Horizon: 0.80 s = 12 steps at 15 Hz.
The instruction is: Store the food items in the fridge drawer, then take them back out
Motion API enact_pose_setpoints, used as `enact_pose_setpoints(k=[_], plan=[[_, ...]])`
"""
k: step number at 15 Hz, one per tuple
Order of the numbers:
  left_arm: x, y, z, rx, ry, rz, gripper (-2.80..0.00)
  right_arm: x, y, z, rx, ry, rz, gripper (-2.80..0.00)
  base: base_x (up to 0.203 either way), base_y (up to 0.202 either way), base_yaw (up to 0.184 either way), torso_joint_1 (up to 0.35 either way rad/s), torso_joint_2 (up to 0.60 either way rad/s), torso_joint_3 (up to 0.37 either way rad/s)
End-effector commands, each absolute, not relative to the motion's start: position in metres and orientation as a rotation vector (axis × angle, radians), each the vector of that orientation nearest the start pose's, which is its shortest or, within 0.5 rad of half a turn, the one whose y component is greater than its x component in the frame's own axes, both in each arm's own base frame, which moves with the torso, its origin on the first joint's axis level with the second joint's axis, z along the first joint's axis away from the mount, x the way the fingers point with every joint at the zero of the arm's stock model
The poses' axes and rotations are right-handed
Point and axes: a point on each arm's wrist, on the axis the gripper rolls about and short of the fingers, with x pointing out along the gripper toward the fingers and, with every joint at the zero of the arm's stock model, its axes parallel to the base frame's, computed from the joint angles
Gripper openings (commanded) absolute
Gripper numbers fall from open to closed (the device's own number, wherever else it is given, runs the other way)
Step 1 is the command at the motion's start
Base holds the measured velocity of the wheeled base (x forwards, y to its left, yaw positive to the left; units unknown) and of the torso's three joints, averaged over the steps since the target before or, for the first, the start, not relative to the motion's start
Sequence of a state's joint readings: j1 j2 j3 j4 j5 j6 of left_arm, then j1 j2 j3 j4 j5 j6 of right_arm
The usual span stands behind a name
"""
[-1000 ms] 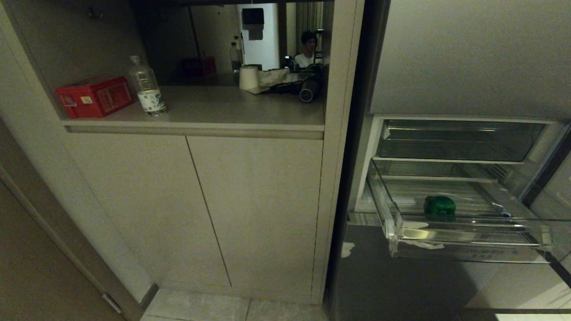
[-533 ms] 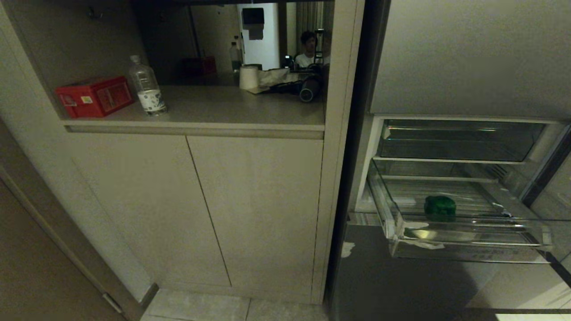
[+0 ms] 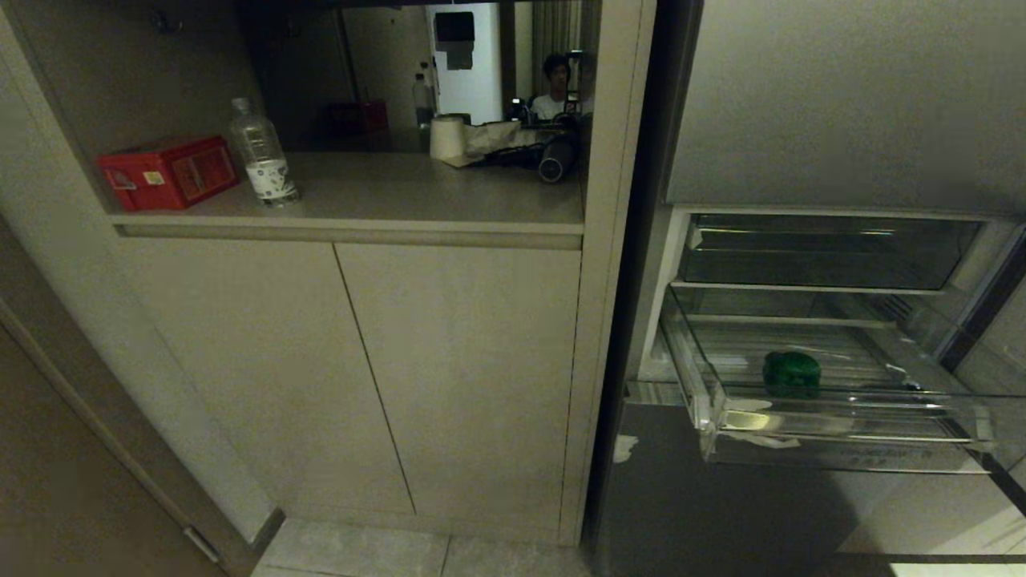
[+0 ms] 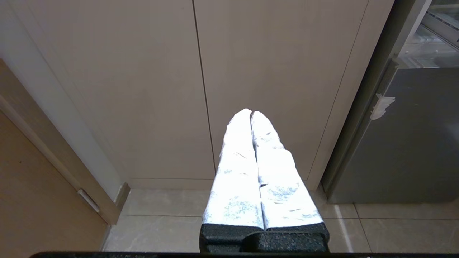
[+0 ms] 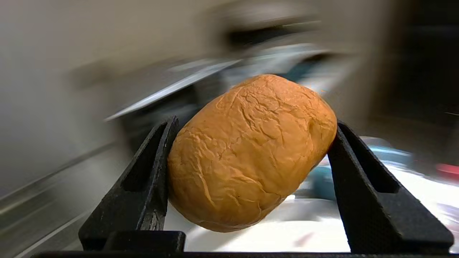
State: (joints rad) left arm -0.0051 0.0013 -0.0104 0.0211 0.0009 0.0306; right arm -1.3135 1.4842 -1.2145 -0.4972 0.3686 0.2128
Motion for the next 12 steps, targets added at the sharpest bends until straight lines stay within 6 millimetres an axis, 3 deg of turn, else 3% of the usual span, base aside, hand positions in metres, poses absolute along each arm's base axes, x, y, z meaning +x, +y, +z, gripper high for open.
enact_pose_setpoints(k=[1, 4, 6, 9, 12], plan=[[-0.024, 0.0, 0.076, 0.032, 0.012, -0.005, -2.8, 0.118, -0.184, 0.343, -0.006, -0.232, -0.635, -2.8, 0.0, 0.0, 0.0, 0.0, 0.0, 0.0], [-0.024, 0.0, 0.076, 0.031, 0.012, -0.004, -2.8, 0.158, -0.127, 0.306, 0.038, -0.124, -0.324, -2.8, 0.0, 0.0, 0.0, 0.0, 0.0, 0.0], [-0.024, 0.0, 0.076, 0.031, 0.012, -0.003, -2.8, 0.181, -0.101, 0.276, 0.081, -0.021, -0.183, -2.8, 0.0, 0.0, 0.0, 0.0, 0.0, 0.0], [-0.024, 0.0, 0.076, 0.031, 0.012, -0.003, -2.8, 0.219, -0.097, 0.222, 0.155, 0.185, -0.133, -2.8, 0.0, 0.0, 0.0, 0.0, 0.0, 0.0], [-0.024, 0.0, 0.076, 0.031, 0.012, -0.005, -2.8, 0.247, -0.102, 0.188, 0.202, 0.309, -0.106, -2.8, 0.0, 0.0, 0.0, 0.0, 0.0, 0.0]])
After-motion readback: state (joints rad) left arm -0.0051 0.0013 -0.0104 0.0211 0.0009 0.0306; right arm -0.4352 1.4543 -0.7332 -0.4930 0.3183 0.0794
